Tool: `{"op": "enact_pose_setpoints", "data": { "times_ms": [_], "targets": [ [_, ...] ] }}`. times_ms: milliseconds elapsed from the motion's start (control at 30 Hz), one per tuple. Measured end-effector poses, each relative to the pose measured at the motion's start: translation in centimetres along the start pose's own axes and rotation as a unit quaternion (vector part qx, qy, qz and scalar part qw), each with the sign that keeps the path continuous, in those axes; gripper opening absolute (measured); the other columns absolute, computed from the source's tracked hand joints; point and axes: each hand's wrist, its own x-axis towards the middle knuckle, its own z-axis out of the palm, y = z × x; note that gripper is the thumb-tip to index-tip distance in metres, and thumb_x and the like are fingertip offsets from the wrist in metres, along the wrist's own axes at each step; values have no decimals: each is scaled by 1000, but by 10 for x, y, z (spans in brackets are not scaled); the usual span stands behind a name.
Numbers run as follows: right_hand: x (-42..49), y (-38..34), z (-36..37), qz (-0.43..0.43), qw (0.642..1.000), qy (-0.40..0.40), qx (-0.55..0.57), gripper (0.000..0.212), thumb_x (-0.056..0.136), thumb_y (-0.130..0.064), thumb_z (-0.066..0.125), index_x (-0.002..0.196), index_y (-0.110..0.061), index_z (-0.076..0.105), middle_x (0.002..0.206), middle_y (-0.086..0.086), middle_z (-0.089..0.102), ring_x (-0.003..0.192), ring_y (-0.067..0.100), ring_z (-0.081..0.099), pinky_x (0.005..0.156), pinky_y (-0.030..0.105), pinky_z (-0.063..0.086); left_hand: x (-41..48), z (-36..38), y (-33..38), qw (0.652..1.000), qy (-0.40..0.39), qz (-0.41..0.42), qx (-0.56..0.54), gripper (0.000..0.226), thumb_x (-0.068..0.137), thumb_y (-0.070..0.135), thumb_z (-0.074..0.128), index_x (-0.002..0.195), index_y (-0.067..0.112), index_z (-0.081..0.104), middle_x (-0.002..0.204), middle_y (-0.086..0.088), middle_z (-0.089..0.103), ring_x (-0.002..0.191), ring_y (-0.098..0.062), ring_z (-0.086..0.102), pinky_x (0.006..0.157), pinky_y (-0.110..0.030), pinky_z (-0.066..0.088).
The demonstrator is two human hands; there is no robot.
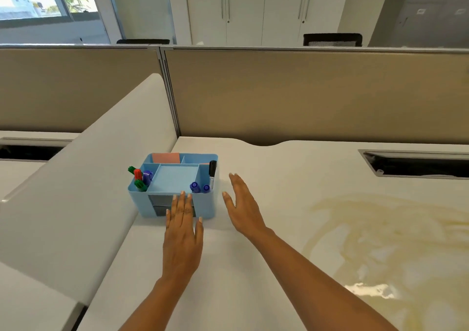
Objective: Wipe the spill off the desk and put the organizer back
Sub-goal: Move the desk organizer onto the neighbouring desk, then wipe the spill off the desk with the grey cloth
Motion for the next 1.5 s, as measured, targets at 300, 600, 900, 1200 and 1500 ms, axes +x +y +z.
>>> {"op": "enact_pose_setpoints", "data": {
  "times_ms": [300,600,900,1200,1500],
  "targets": [
    [-79,77,-60,-12,976,-13,-216,52,98,-40,29,145,-21,24,159,-1,6,146,13,4,118,46,3,-56,37,67,989,-150,7,-5,55,93,37,37,144,26,19,156,3,16,143,-16,21,117,-36,13],
    [-147,178,-180,68,952,30,-298,52,97,-46,27,143,-22,28,159,-2,9,146,14,6,116,48,7,-91,99,188,967,-225,112,-30,45,92,39,42,135,25,41,149,4,35,133,-16,40,111,-37,29],
    [-192,315,-312,122,943,59,-304,51,96,-50,25,142,-28,30,158,-7,10,146,9,5,117,45,4,-105,210,343,948,-268,172,-24,43,93,43,37,133,28,42,151,7,31,131,-14,41,111,-36,26],
    [-209,442,-449,192,929,95,-301,51,96,-47,27,142,-25,31,158,-2,15,146,14,9,117,45,7,-103,321,476,927,-312,208,17,45,94,46,29,134,29,37,152,6,28,134,-13,36,113,-37,23],
    [-205,518,-533,231,915,128,-304,54,97,-43,31,144,-18,27,157,3,18,146,18,11,117,47,9,-98,403,569,907,-340,242,55,48,94,44,31,137,24,32,154,1,23,140,-15,25,114,-41,18]
  ]
}}
